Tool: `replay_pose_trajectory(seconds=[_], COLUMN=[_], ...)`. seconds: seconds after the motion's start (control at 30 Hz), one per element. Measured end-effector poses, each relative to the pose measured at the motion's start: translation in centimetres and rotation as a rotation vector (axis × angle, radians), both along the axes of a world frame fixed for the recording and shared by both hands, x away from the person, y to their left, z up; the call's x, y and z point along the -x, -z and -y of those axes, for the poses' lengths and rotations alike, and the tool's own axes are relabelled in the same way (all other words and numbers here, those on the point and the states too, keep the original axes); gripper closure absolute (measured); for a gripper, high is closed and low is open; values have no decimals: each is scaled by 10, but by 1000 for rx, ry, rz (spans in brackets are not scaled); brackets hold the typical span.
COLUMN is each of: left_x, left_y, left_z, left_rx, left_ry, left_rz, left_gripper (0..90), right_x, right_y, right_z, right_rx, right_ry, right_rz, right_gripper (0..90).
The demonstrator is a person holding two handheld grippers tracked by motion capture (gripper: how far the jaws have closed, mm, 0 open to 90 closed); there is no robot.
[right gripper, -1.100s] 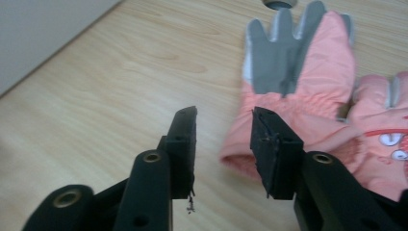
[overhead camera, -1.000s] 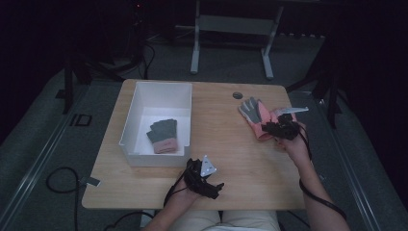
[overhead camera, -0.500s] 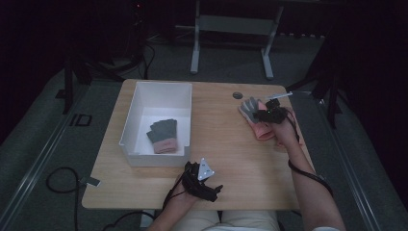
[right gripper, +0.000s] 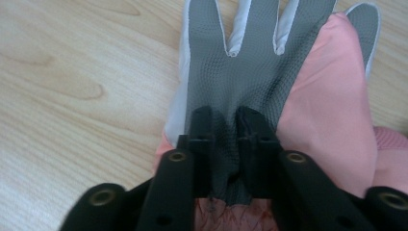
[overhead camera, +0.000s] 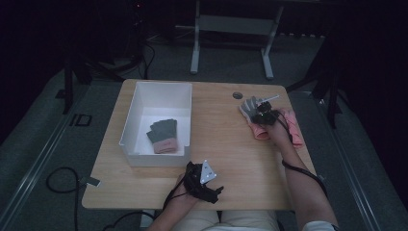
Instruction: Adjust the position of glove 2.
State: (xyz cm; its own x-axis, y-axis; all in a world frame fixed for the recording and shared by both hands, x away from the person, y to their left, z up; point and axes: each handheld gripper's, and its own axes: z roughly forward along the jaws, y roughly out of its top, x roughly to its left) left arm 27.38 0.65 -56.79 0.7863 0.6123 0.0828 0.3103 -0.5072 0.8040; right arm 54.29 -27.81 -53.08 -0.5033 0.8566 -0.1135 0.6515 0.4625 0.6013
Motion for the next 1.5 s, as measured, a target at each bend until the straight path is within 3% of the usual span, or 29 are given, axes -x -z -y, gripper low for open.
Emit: replay_pose_trajectory(seconds=[0.13,0.27,0.5,0.6,0.77,0.8,0.97,1.03,1.13,1.2,1.4,1.5], left_x=[1,2,1,2,6,8,7,7,8,9,7,6], left_y=[0,-1,-1,-1,1,1,3,3,3,4,4,4], left_z=[0,0,1,1,2,2,4,5,6,6,4,3], left_rx=[5,13,15,23,13,4,15,14,25,23,28,29], left_ry=[1,0,6,7,0,-11,5,12,20,23,18,24], left_rz=[15,33,32,34,57,89,69,63,57,59,51,46], left_gripper=[22,22,22,22,22,23,24,24,24,24,24,24], right_x=[1,17,75,104,150,158,188,191,188,183,164,151], right_y=[-4,-19,-59,-70,-80,-82,-79,-73,-59,-49,-24,-7], right_z=[0,-2,-17,-26,-37,-39,-41,-43,-48,-51,-58,-63], right_rx=[-39,-104,-251,-271,-296,-302,-345,-344,-301,-273,-278,-252], right_ry=[62,103,84,82,90,81,106,124,165,188,226,235], right_rz=[-4,47,140,156,182,189,176,162,141,127,65,37], right_gripper=[871,883,886,886,885,886,886,886,886,886,885,879])
